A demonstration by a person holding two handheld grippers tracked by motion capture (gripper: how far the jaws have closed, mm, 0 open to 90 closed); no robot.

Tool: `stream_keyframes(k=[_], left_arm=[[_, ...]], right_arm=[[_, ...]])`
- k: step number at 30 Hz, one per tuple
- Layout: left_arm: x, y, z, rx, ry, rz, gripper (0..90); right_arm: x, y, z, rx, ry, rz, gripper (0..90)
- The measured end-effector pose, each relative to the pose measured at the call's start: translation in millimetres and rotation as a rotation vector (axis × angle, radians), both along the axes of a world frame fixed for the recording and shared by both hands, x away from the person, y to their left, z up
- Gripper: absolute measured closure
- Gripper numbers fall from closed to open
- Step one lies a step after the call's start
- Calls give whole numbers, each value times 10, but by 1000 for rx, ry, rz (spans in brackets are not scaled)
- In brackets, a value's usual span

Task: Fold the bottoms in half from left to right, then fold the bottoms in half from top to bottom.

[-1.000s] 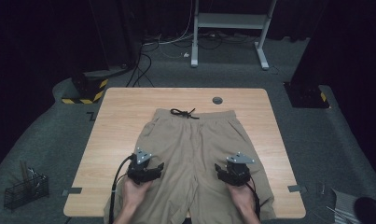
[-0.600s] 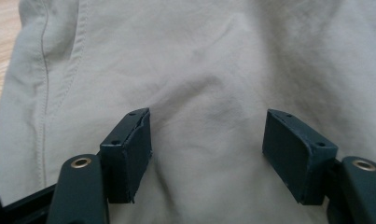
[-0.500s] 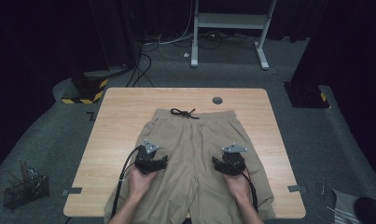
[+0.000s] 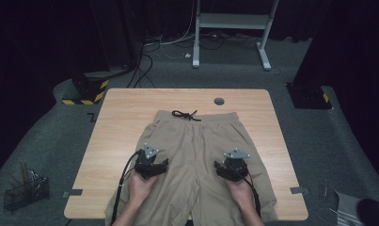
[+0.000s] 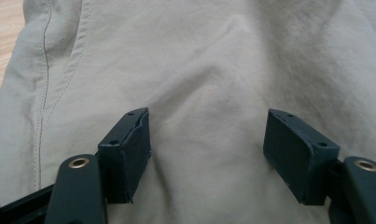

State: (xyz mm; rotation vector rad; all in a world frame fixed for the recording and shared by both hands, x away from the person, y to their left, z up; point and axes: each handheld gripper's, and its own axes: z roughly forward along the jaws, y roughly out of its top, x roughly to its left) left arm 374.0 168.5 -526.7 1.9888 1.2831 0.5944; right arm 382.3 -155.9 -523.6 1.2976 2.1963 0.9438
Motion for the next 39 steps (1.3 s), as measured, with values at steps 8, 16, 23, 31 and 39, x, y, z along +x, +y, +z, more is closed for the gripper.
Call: stream_keyframes(k=[8,16,23,31,39], left_arm=[[-141,17,-1,2,0,-2,311],[-280,-1,-3,-3,3,15,308],[-404,0,0,-3,1,-7,317],[-135,21,169,-24,19,-16,336],[198,-19,57,-16,49,-21,341]], right_arm=[[-133,-25,-1,0,-2,16,396],[-258,-25,-1,-2,-3,23,397],[-324,11,40,7,25,42,415],[-87,218,239,62,-36,63,428],[166,387,62,23,7,54,426]])
